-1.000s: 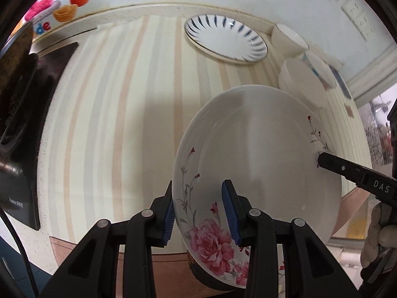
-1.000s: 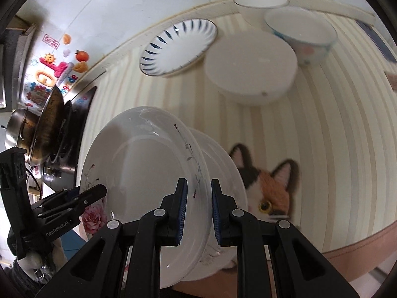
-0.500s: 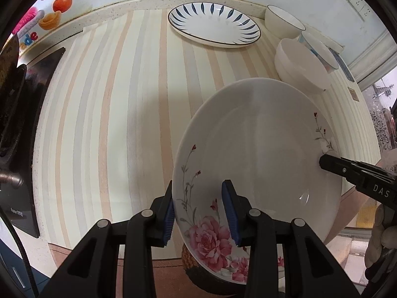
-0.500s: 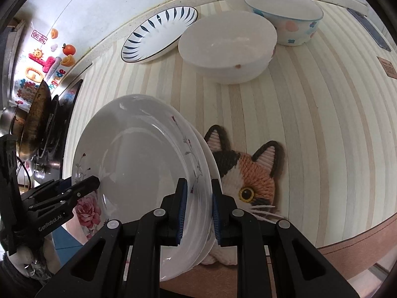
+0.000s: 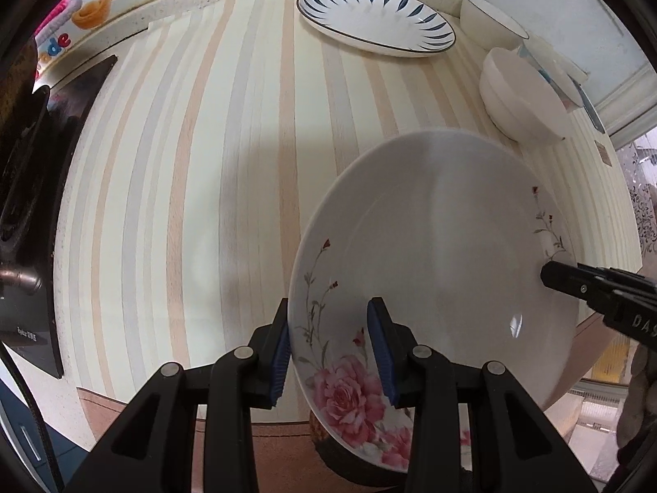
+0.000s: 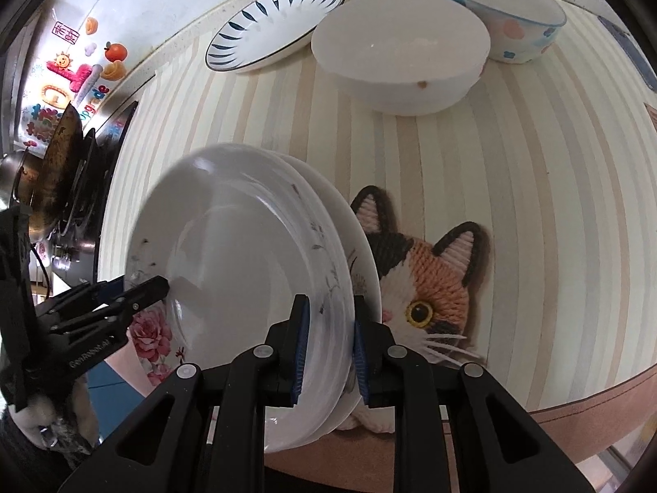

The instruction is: Organize plates and bowls

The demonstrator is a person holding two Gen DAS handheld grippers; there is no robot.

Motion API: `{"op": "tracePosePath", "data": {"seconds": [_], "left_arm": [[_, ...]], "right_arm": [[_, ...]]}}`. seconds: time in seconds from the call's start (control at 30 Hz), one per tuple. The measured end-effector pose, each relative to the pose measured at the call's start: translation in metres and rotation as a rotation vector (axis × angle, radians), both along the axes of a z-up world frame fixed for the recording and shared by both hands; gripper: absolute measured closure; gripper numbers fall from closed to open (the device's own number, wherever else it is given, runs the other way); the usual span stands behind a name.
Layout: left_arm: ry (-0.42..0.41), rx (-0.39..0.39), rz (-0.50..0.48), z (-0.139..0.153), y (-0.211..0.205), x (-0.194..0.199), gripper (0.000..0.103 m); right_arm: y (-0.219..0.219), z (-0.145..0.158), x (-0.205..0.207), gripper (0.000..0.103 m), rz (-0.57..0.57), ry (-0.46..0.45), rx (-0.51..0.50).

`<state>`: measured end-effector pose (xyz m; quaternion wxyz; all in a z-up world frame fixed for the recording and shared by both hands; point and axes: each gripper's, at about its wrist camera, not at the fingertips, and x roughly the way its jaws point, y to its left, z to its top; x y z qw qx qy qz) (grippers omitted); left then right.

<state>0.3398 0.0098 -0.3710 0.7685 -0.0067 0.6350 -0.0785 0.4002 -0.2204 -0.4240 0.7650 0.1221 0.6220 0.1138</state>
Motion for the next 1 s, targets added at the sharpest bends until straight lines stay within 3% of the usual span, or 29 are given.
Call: {"op": "tracePosePath", "data": {"seconds": [0.17, 0.27, 0.37, 0.53, 0.63, 0.87, 1.0], "left_arm": [[0.006, -0.015, -0.004, 0.005, 0.003, -0.001, 0.07], [-0.005, -0.036, 0.041, 0.019, 0.015, 0.003, 0.07], [-0.052, -0.066, 0.088, 0.045, 0.025, 0.02, 0.07], [-0.126, -0.075, 0.122, 0.071, 0.028, 0.096, 0.069], [-0.126, -0.086, 0.143, 0.068, 0.024, 0.153, 0.069], [-0.065, -0.091, 0.154, 0.028, 0.005, 0.245, 0.069], [-0.02, -0.09, 0.176, 0.0, 0.004, 0.269, 0.069]], "right_arm": [[-0.011, 0.0, 0.003, 0.072, -0.033, 0.051, 0.076], [-0.026, 0.008, 0.0, 0.069, -0.084, 0.079, 0.125], [-0.04, 0.032, 0.003, 0.068, -0.117, 0.048, 0.171], [-0.048, 0.093, 0.056, 0.067, -0.124, -0.081, 0.236], [-0.045, 0.109, 0.118, 0.066, -0.116, -0.106, 0.169], [-0.027, 0.061, 0.244, 0.066, -0.099, -0.029, 0.061], [-0.02, 0.033, 0.273, 0.066, -0.09, -0.004, 0.035]]}}
